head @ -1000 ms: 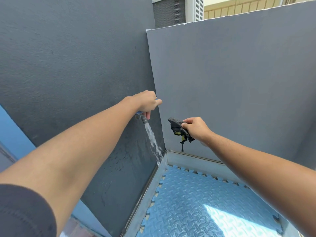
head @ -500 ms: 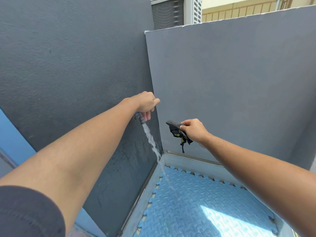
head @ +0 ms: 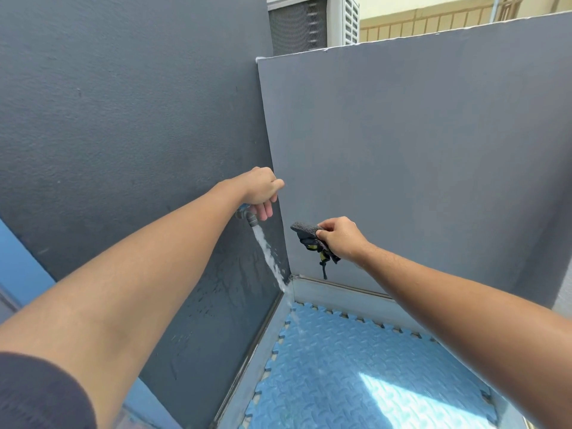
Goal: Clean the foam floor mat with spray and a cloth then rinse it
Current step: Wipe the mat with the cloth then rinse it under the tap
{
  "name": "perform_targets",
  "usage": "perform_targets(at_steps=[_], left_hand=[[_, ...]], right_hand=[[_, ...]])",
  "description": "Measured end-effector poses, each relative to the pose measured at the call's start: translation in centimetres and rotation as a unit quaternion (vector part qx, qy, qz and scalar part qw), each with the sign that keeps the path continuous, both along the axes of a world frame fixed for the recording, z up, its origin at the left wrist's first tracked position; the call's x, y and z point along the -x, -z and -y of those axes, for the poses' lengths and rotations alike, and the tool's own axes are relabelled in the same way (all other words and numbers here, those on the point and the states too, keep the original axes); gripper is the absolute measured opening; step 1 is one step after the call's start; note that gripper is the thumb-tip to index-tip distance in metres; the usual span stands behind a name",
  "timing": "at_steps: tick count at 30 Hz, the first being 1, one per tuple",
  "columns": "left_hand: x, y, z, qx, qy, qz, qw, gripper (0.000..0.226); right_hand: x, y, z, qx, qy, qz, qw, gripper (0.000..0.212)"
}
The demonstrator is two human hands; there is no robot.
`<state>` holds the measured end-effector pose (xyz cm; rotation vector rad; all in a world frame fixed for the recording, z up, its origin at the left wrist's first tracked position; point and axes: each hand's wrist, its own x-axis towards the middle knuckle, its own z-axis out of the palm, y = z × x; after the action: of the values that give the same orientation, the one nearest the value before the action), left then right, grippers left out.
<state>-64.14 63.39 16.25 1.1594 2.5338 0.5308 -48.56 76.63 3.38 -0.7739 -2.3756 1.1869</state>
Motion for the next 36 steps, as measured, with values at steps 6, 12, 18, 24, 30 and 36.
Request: perform_targets(at_steps=[6,12,18,24,30,36], left_hand=[[0.6,0.0,-1.2,0.079,-0.096,-0.085,0.989,0.033],[-1.6,3.7,-1.6,-0.061,0.003,-0.458,0.887,0.026],[-7.9,24.2,2.8,-0.191,0.139,-0.245,0.94,0.036],[-6.0,46.5,12.3,0.035,0.01,-0.036,0.999,0.062],[-8.8,56.8,16.8,0.062,0.01,-0.075,0.995,0.062],[-9.3,58.0,17.1,0.002,-0.024,-0.097,0.995,0.052]], right_hand=[[-0.5,1.6,0.4,0.006,-0.006,0.007,1.0,0.023],[-2.2,7.8,0.8,0.04,0.021,0.016,0.999,0.02],[-6.0,23.0,2.8,0.083,0.176,0.022,0.981,0.022],[-10.9,35.8,7.5,0.016,0.206,0.058,0.977,0.029],[-7.7,42.6,14.2,-0.12,-0.062,0.04,0.99,0.031],[1.4,43.1,10.1,-0.149,-0.092,0.032,0.984,0.035]])
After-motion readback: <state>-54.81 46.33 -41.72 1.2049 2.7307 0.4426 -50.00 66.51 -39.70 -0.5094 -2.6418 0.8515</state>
